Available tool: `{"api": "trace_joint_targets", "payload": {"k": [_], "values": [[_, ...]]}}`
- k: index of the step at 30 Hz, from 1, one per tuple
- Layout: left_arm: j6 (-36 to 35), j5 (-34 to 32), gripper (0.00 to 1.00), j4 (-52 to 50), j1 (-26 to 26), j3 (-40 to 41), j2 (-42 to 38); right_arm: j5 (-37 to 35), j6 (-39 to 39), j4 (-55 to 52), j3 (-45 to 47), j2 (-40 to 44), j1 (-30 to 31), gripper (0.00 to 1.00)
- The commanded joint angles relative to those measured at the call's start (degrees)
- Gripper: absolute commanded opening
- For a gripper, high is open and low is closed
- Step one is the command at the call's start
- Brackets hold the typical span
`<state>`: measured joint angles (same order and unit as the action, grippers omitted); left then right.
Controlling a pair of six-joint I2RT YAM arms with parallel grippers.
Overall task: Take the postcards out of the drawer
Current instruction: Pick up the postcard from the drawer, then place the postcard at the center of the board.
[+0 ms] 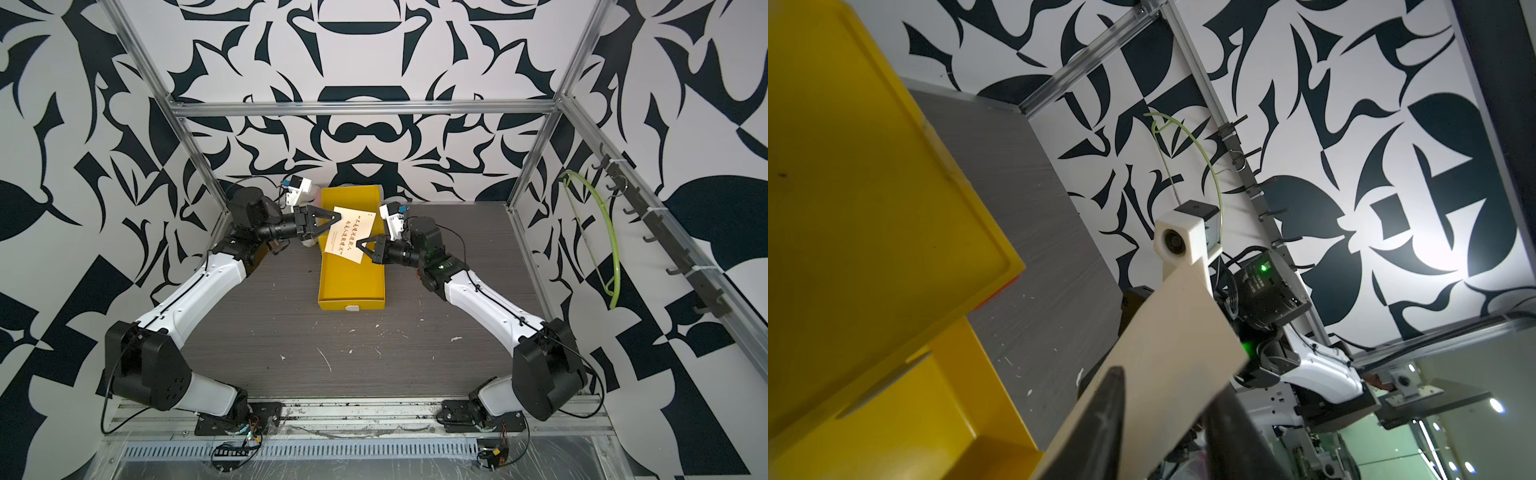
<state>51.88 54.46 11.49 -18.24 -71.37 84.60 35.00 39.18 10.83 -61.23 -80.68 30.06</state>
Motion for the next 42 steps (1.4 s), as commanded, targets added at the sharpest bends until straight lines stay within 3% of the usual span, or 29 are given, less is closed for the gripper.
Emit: {"api": "trace_joint_targets", "payload": {"k": [1,2,7,14,17,21,29,31,37,42], "values": [[-2.67,-0.31,0.81,-5.12,0.08,-1.66,0.31,0.95,-3.53,0.33,-3.19,4.59,0.44,0.01],[-2.96,-0.83,0.99,-5.40,0.25,-1.75,0.15,0.80,-4.41,-1.02,-3.24,5.32,0.44,0.00],[-5.55,-4.38,0.99,-7.84,1.14,-1.88,-1.52,-1.79,-9.49,-9.17,-3.90,8.24,-0.92,0.00],[-17.25,-17.70,1.00,-20.42,1.28,-2.52,-6.90,-3.04,-24.34,-36.46,-14.96,6.39,-10.10,0.00],[-19.29,-21.51,0.99,-21.21,1.28,-1.29,-8.53,1.06,-32.71,-49.92,-22.11,1.32,-16.40,0.00],[-20.02,-22.31,1.00,-20.78,1.28,-0.42,-8.69,-2.43,-37.39,-60.91,-27.77,-4.78,-22.92,0.00],[-21.36,-20.42,1.00,-20.64,1.28,-0.31,-6.74,-8.50,-43.55,-72.83,-34.52,-17.96,-30.84,0.00],[-21.71,-20.53,1.00,-20.84,1.28,0.01,-6.27,-6.72,-46.12,-75.68,-37.94,-22.65,-32.74,0.00],[-23.03,-22.11,0.99,-25.09,1.28,-2.18,-4.01,-4.09,-48.87,-86.92,-56.48,-40.03,-39.38,0.00],[-24.09,-24.57,1.00,-25.76,1.62,-1.54,-4.26,-11.99,-50.31,-86.33,-57.91,-41.04,-39.56,0.00]]}}
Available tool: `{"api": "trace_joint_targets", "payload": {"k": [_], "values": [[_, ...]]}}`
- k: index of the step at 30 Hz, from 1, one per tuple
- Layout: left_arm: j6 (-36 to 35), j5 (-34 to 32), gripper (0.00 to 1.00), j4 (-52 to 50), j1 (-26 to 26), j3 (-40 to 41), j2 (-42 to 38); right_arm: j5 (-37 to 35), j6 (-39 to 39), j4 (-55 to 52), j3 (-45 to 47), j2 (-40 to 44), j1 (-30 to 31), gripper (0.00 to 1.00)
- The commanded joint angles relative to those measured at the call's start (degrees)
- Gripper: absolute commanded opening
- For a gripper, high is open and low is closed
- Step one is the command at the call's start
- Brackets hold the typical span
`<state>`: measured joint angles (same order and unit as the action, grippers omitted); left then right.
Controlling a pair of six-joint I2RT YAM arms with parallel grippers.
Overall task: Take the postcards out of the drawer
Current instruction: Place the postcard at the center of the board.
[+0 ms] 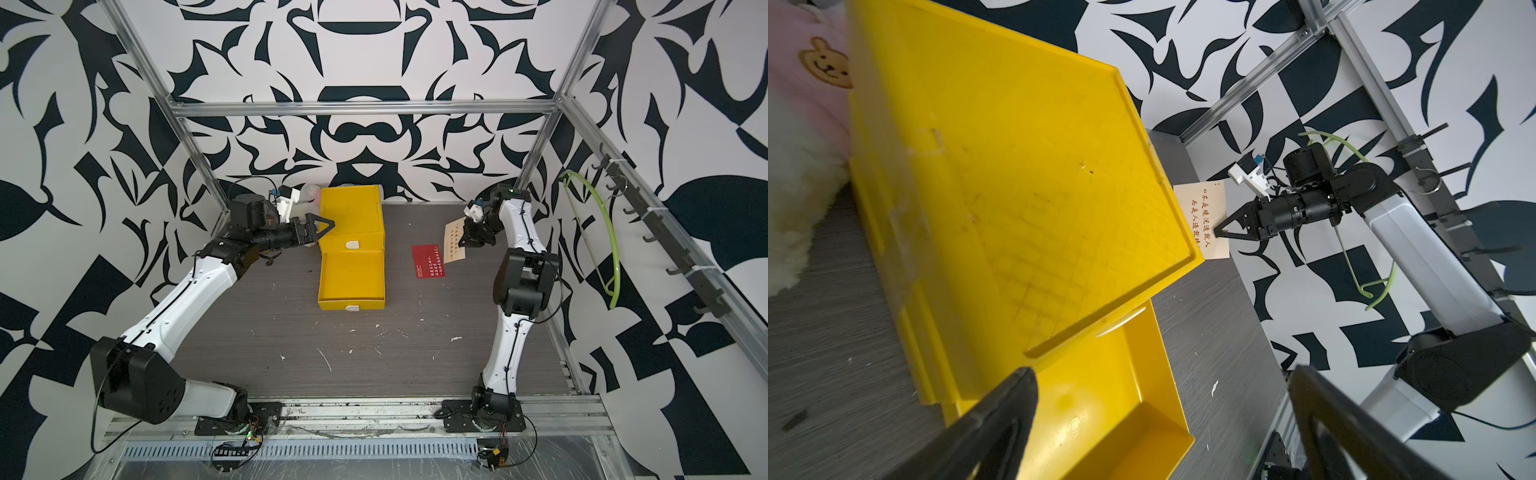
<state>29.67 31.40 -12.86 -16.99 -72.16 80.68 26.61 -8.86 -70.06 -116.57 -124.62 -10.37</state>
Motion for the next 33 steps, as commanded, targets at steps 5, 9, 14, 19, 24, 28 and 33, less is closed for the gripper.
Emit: {"api": "trace_joint_targets", "payload": {"k": [5,9,14,19,24,28,33], "values": [[-1.64,-0.39,0.99,-0.27,0.47,-0.35,-0.28,-4.03,-0.66,-4.34,3.88,4.91,1.05,0.00],[-1.72,0.14,0.99,0.00,0.47,-0.18,-0.65,1.15,0.32,3.61,14.25,7.91,0.68,0.00],[-1.63,0.92,0.99,0.43,0.47,-0.17,-0.65,9.29,0.21,7.22,20.17,7.72,-1.74,0.00],[-1.13,2.08,0.99,1.00,0.47,-0.09,0.16,9.07,-0.63,7.24,20.94,5.14,-4.75,0.00],[-1.11,2.92,1.00,1.00,0.47,-0.28,0.61,6.42,-0.88,5.47,17.53,-0.08,-6.19,0.00],[-1.11,3.29,1.00,1.11,0.47,-0.34,0.86,-0.76,0.38,5.08,15.14,-3.13,-6.37,0.00],[-0.50,4.09,1.00,1.55,0.47,-0.31,1.79,-8.44,1.40,3.89,8.81,-6.87,-6.33,0.00]]}}
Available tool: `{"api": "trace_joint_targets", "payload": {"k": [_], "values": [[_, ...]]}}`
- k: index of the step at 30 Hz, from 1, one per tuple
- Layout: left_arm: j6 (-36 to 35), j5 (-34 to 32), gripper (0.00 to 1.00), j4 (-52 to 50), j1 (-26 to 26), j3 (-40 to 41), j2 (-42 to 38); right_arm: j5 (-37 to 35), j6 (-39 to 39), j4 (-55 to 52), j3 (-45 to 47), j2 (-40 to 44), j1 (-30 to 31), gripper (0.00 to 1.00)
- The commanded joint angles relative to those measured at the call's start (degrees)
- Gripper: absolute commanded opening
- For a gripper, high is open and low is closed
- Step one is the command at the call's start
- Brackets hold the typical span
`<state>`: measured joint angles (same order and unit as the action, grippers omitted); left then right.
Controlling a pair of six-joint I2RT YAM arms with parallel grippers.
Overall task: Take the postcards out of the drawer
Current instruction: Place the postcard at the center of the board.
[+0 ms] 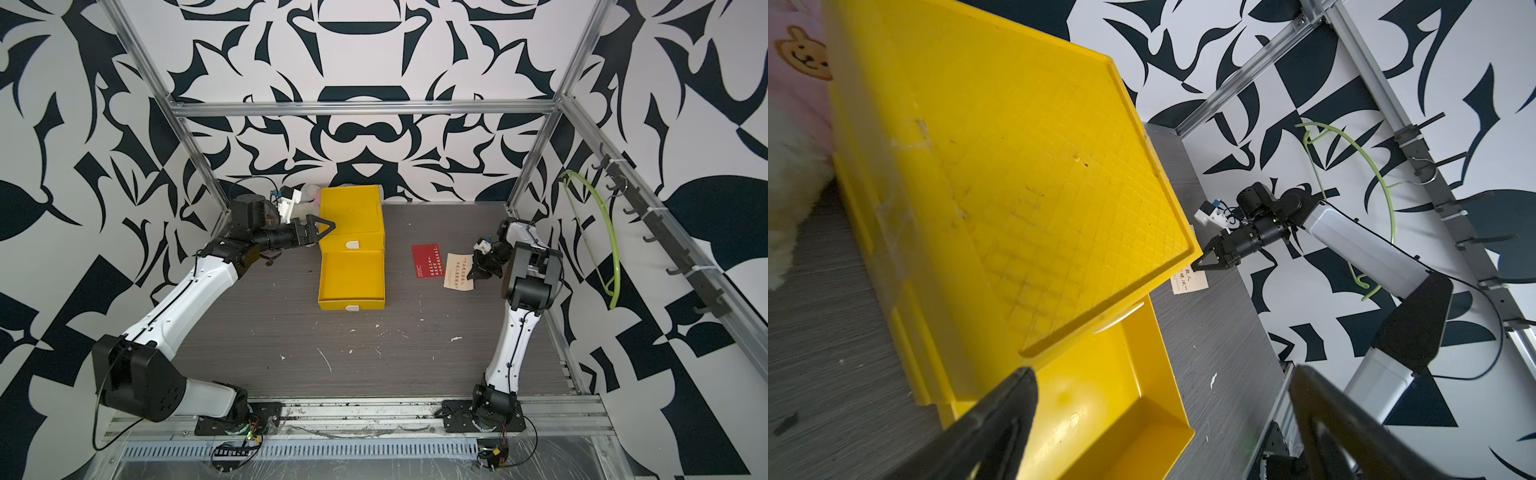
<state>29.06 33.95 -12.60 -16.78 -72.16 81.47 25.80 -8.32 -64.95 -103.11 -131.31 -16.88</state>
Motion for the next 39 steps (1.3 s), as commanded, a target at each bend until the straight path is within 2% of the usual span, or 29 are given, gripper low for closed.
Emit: {"api": "trace_joint_targets", "payload": {"k": [1,6,13,15,16,17,20,23,28,32,35,39], "values": [[0.21,1.70,1.00,1.35,0.25,-0.26,1.14,-7.94,0.85,-1.92,-6.39,-1.14,0.19,0.00],[0.54,1.90,1.00,1.44,0.25,0.00,1.41,-10.67,0.02,-7.34,-16.12,-7.65,0.92,0.00],[0.73,1.70,1.00,1.36,0.25,-0.13,1.92,-15.79,-1.50,-11.37,-24.00,-13.51,3.14,0.04],[0.91,1.99,0.99,1.35,0.25,-0.26,2.11,-16.12,-1.66,-11.29,-25.04,-13.95,3.69,0.10],[0.94,1.99,1.00,1.35,0.25,-0.35,2.20,-16.46,-1.53,-11.45,-25.56,-14.06,3.94,0.17],[1.00,1.99,1.00,1.35,0.25,-0.35,2.20,-17.02,-1.33,-11.65,-26.09,-14.07,4.05,0.29],[0.87,1.74,0.99,1.27,0.25,-0.18,2.04,-18.00,-1.28,-11.23,-25.97,-12.59,4.05,0.42],[0.82,1.47,1.00,1.20,0.25,-0.17,2.11,-19.16,-0.96,-10.08,-25.40,-10.16,3.96,0.48],[0.94,1.55,1.00,1.10,0.25,-0.35,2.04,-22.02,1.11,-9.29,-25.36,-5.23,3.96,0.49],[1.00,0.17,1.00,0.91,0.25,-0.35,1.54,-18.30,4.38,-5.96,-21.93,1.18,3.96,0.48],[1.47,-2.70,1.00,0.91,0.33,-0.26,1.17,-9.11,7.52,-1.61,-16.04,5.28,4.48,0.48],[2.32,-8.73,0.99,0.56,0.43,-0.17,-0.03,-1.18,10.78,7.11,-5.77,11.25,6.77,0.48]]}}
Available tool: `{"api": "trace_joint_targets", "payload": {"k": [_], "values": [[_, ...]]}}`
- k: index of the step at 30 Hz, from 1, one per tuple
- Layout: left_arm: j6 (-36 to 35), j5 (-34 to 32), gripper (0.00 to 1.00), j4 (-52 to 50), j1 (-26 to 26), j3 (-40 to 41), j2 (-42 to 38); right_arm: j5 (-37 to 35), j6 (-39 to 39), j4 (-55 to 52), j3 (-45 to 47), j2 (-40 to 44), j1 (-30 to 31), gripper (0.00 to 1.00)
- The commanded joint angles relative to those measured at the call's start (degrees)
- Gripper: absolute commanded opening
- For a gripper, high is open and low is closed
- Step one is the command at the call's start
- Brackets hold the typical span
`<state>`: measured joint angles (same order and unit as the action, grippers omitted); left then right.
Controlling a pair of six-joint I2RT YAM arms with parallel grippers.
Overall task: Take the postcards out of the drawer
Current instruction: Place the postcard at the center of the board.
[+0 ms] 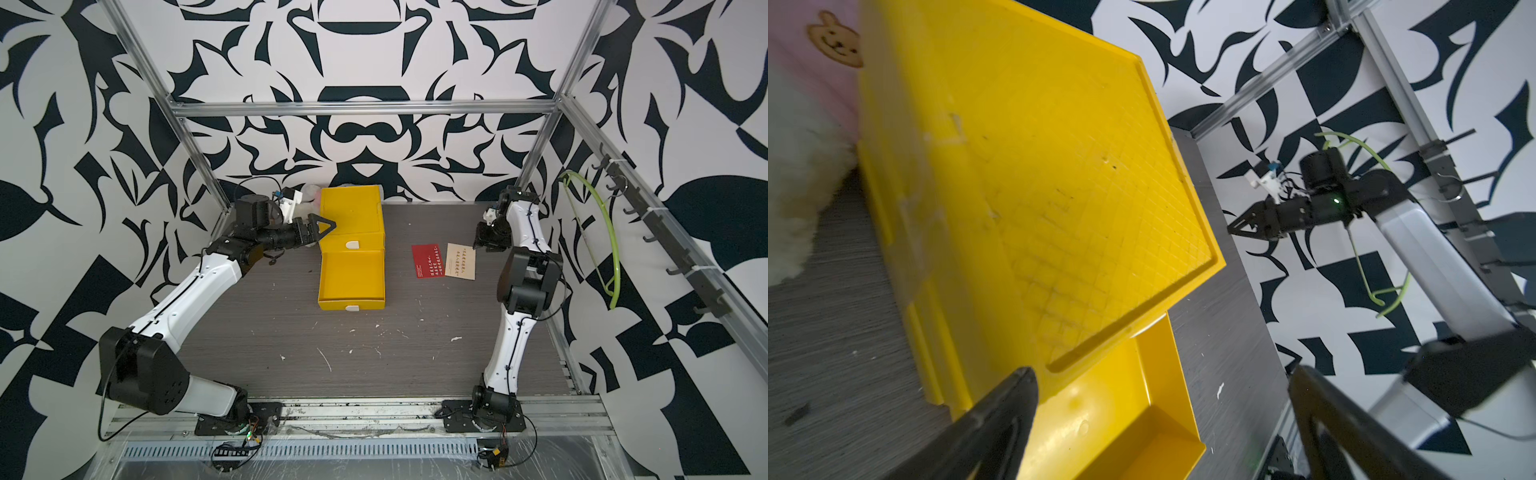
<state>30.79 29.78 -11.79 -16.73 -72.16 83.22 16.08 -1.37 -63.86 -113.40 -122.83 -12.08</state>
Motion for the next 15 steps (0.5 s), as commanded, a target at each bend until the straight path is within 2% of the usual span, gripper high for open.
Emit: {"api": "trace_joint_targets", "payload": {"k": [1,4,8,10,15], "values": [[0.64,-5.59,1.00,-0.25,0.38,-0.17,-2.15,12.43,5.16,8.47,7.04,3.88,1.92,0.47],[0.44,-8.48,0.99,-0.20,0.64,0.32,-3.25,20.23,9.18,16.77,15.85,8.44,2.06,0.46],[0.68,-10.14,0.99,0.01,2.14,1.31,-4.14,27.03,16.48,30.46,30.25,17.74,2.35,0.43],[0.56,-9.38,1.00,-0.17,3.42,0.87,-3.57,26.48,18.11,34.34,36.09,22.94,3.40,0.43],[-0.42,-5.81,1.00,-2.28,5.39,-2.73,0.98,19.15,21.45,39.42,49.76,36.19,9.11,0.43]]}}
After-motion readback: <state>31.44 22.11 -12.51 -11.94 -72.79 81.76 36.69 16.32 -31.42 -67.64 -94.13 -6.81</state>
